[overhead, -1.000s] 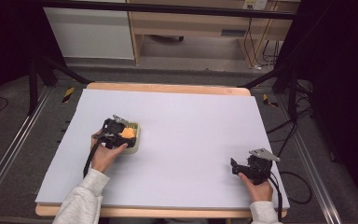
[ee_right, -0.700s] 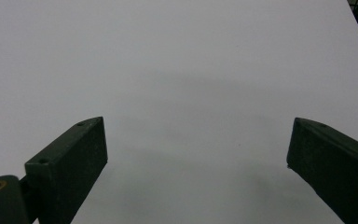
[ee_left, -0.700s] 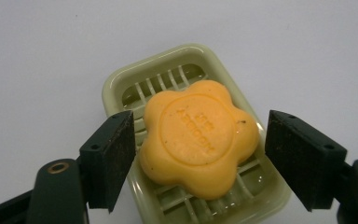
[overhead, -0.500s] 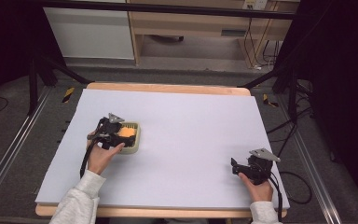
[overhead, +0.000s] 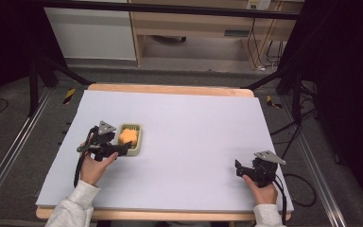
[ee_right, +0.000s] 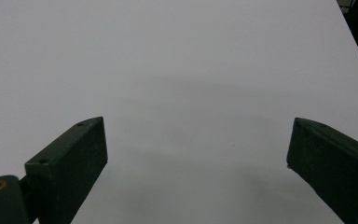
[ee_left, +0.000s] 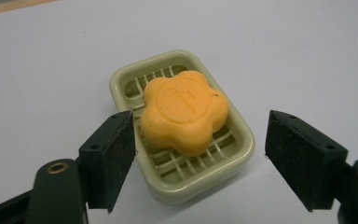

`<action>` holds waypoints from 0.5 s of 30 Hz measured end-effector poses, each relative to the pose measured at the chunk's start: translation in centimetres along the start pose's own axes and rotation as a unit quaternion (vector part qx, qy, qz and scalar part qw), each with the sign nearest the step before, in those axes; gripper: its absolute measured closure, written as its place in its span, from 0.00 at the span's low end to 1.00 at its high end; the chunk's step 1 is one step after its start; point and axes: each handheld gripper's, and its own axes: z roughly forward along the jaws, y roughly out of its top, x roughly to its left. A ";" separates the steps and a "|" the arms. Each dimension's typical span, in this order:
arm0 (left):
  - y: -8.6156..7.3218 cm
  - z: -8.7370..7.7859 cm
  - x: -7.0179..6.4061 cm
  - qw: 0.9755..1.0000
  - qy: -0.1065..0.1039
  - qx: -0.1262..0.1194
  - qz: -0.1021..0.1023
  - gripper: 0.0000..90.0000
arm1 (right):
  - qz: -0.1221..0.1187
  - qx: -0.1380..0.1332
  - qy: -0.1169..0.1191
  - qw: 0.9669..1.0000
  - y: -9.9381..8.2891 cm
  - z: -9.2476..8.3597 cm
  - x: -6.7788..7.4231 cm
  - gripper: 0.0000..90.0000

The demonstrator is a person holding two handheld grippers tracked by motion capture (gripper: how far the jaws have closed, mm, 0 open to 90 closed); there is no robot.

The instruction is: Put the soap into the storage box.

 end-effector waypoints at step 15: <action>-4.4 -2.4 1.9 1.000 0.008 -0.023 -0.018 0.26 | 0.010 -0.001 -0.007 1.000 -0.5 -0.4 -0.7 0.06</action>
